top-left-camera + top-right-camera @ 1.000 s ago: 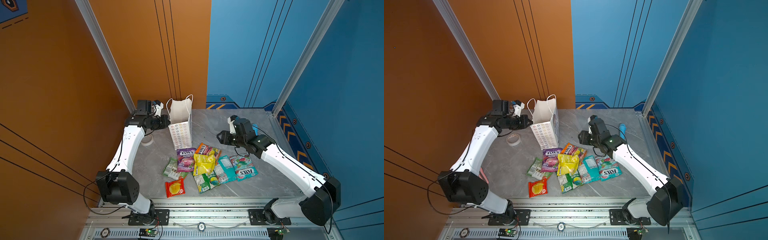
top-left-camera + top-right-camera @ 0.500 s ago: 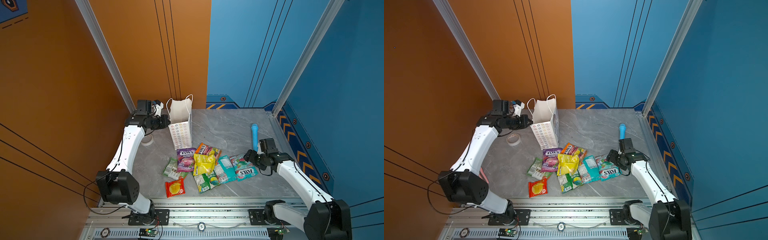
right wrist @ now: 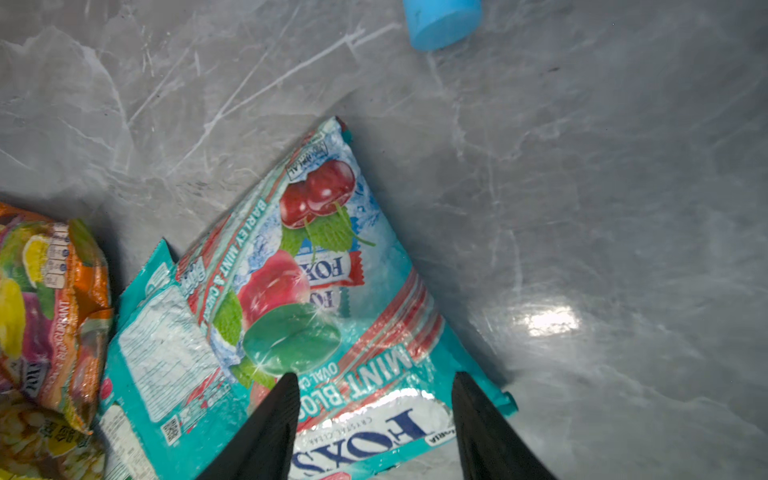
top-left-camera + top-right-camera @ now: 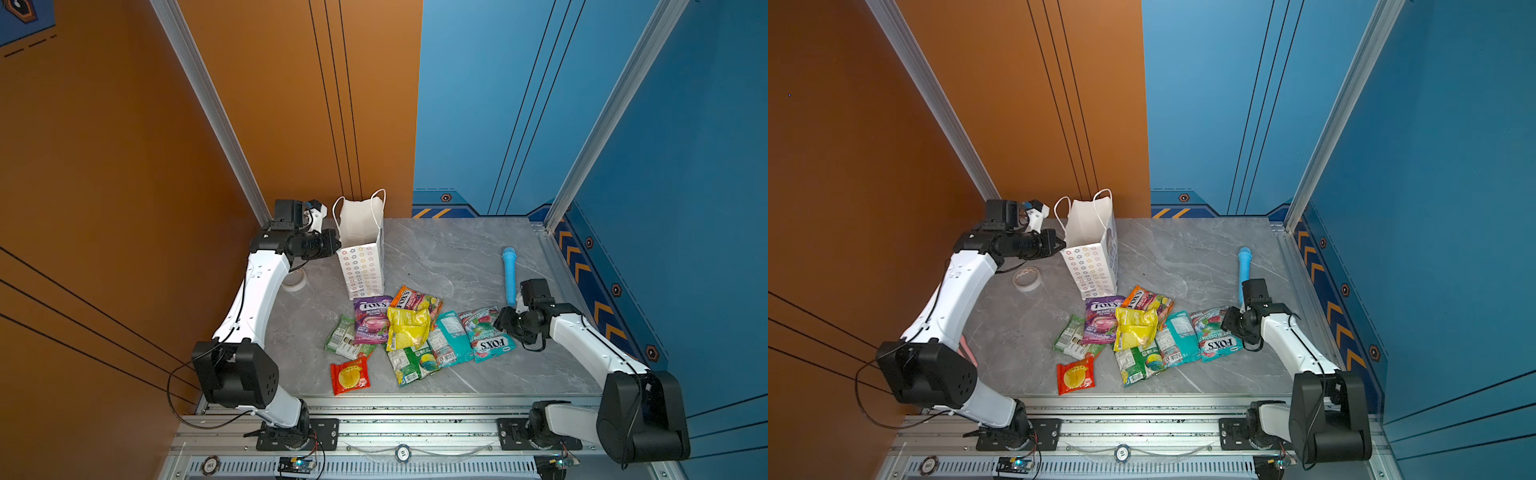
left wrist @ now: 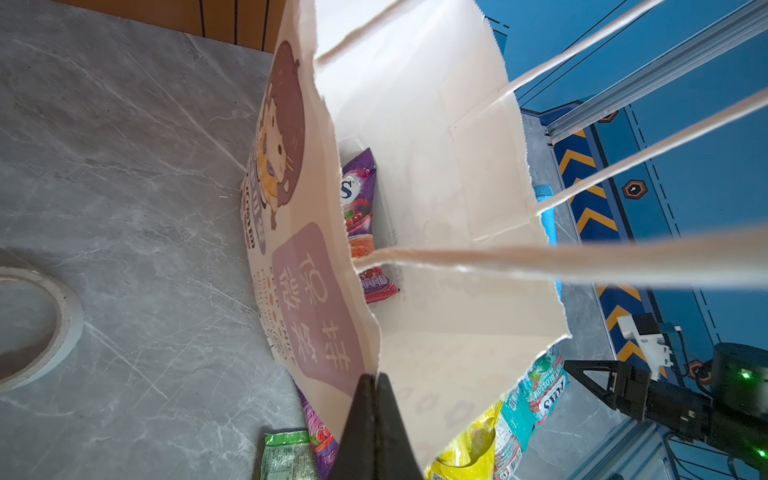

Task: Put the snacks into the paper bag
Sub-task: 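Lower the right gripper onto the teal Fox's Mint Blossom bag and grasp it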

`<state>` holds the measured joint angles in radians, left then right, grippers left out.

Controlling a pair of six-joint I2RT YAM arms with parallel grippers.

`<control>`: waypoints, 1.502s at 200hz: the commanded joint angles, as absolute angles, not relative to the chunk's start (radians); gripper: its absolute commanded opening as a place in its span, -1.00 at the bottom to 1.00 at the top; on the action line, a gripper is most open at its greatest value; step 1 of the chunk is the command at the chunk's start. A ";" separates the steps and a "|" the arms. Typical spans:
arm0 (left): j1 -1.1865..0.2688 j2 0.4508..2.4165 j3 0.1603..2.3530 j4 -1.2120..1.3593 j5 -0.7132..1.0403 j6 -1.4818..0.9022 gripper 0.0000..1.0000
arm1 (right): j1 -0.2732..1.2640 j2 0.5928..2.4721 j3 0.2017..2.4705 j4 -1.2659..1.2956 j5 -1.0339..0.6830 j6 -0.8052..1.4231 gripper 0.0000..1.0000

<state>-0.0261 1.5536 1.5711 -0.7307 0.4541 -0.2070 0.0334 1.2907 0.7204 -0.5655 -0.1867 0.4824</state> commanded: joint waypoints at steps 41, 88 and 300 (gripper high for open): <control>-0.018 1.573 1.554 -0.749 0.465 -0.206 -0.96 | -0.005 1.377 0.733 -0.521 -0.158 0.395 0.23; -0.019 1.571 1.552 -0.748 0.462 -0.203 -0.96 | -0.008 1.444 0.733 -0.476 -0.241 0.396 0.17; -0.025 1.574 1.552 -0.748 0.458 -0.203 -0.96 | 0.001 1.202 0.859 -0.548 -0.296 0.509 -1.00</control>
<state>-0.0265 1.5543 1.5711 -0.7284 0.4541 -0.2066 -0.0177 1.2652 0.7975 -0.4927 -0.2920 0.4755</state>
